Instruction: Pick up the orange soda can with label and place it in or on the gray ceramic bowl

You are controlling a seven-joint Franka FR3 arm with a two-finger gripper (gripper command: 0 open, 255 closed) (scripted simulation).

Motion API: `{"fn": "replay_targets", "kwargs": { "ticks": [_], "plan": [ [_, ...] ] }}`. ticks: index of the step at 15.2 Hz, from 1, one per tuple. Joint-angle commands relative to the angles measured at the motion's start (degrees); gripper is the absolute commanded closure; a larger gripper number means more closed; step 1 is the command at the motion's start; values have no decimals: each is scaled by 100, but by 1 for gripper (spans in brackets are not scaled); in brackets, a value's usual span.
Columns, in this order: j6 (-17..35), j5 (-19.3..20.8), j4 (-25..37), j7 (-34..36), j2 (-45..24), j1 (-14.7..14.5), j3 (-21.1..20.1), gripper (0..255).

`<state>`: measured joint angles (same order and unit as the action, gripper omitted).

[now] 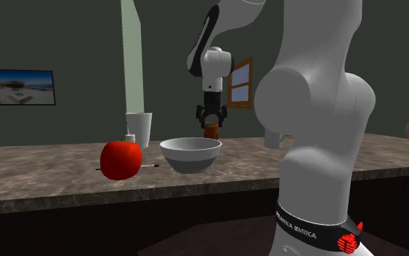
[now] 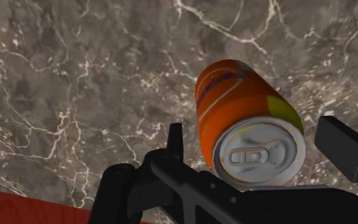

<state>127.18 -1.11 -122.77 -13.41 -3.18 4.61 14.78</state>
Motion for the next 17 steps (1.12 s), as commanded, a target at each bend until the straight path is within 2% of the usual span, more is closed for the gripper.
{"fn": "replay_targets", "kwargs": {
  "ticks": [1, 8, 9, 17],
  "plan": [
    [54, -7, -36, -5, -17, 1, 0, 0],
    [53, -7, -35, -5, -17, 1, 0, 0],
    [53, -7, -35, -5, -17, 1, 0, 255],
    [52, -7, -34, -5, -17, 1, 0, 255]
  ]
}}
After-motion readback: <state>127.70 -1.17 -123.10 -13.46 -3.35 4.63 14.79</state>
